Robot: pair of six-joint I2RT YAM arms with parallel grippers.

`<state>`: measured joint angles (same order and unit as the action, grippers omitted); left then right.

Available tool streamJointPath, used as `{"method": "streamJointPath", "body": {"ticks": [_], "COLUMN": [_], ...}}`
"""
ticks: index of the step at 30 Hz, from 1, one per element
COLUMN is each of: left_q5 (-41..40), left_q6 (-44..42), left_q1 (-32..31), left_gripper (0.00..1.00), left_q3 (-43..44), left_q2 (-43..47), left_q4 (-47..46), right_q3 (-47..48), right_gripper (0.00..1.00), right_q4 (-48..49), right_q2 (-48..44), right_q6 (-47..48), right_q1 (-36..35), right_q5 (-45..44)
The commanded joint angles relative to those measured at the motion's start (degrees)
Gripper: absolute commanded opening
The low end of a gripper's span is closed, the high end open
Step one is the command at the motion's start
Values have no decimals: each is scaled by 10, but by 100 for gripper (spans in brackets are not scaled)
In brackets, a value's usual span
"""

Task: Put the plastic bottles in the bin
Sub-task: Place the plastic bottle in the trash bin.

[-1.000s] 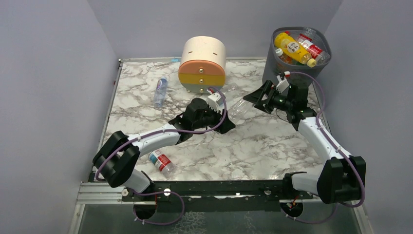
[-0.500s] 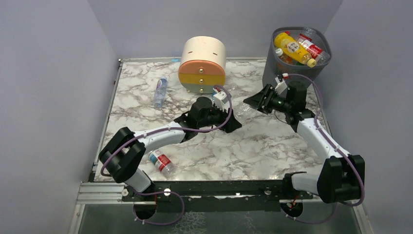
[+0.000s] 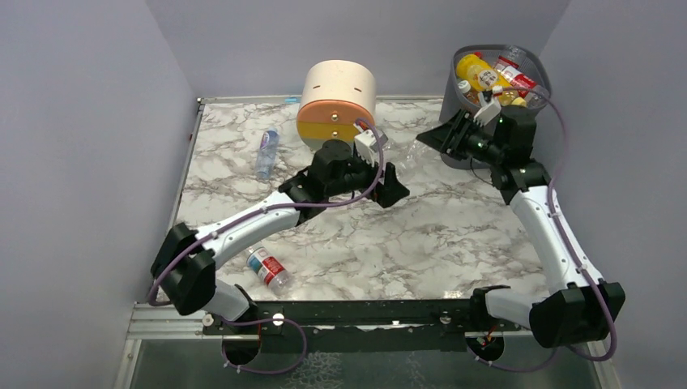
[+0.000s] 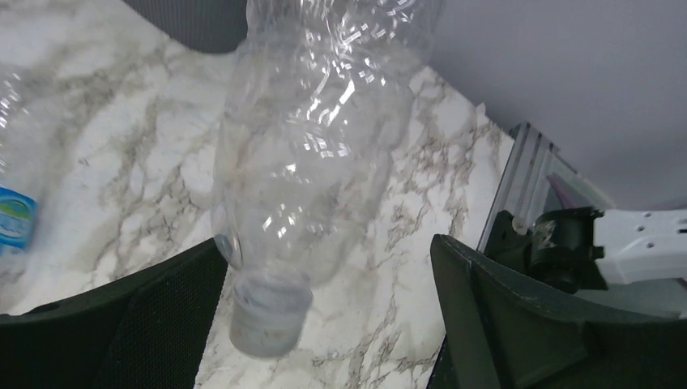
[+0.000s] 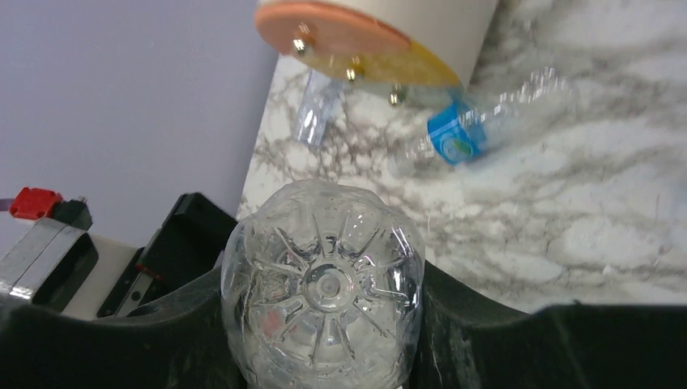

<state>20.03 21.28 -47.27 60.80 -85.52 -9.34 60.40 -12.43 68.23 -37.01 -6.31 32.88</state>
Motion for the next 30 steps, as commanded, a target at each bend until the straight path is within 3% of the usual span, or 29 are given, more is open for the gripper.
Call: {"method": "streamJointPath", "body": {"ticks": [1,7,12,20,24,30], "left_q5": [-51,-83,-84,-61,-48,-22], "left_q6": [-38,-40,-41,-42,-46,-44], "left_q1": [0,14,23,38,45,48], "left_gripper": [99,99,99,99,99,99], "left_q3": [74,113,89,55,51,54], "left_q2": [94,137,152,156,149,127], "left_q4": [113,192,187,174,170,163], "right_q3": [124,335,513,704,658,605], "right_gripper": [25,24,24,24,23,22], "right_q4": [-66,-117,-137,-188,-158,-150], "right_q2": [7,76,159,261,228,199], "right_q6": [62,98,112,151,215,259], "right_q1": [1,8,49,123,125,125], "right_q5": [-116,-237,-339,-478,-565,-609]}}
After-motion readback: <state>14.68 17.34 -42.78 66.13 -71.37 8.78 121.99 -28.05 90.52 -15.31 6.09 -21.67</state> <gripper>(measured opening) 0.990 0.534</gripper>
